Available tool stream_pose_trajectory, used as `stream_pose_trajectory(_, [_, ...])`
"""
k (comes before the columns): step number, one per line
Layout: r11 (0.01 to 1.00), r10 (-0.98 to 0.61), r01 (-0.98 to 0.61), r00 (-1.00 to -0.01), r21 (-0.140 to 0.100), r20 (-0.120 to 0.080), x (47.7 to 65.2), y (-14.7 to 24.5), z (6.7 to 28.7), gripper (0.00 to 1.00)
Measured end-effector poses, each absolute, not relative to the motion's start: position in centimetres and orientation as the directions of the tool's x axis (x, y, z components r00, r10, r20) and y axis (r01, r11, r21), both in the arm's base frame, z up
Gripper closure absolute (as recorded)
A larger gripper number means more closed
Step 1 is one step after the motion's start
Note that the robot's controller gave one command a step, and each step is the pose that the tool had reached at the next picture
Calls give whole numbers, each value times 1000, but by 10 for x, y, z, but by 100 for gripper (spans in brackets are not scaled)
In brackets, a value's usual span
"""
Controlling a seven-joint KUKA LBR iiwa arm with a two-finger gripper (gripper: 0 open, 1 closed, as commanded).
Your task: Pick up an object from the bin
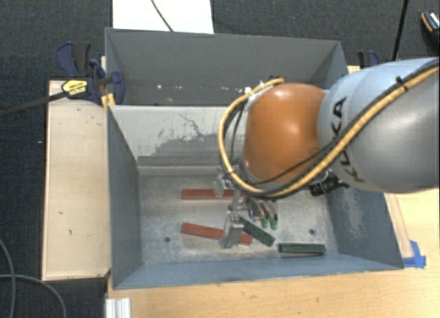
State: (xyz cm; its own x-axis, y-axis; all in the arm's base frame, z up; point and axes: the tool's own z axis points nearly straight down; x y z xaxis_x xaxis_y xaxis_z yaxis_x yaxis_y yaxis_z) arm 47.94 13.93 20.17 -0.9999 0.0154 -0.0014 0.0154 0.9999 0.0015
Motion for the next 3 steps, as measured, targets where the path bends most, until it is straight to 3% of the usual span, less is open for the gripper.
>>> stream_pose_trajectory(1, [1000,-17,-17,-1000,-1,5,494,135,66,0])
stream_pose_trajectory(2, [1000,-10,-10,-1000,1,-1,495,136,70,100])
stream_pose_trajectory(3, [982,-187,-187,-982,1,-12,515,150,237,100])
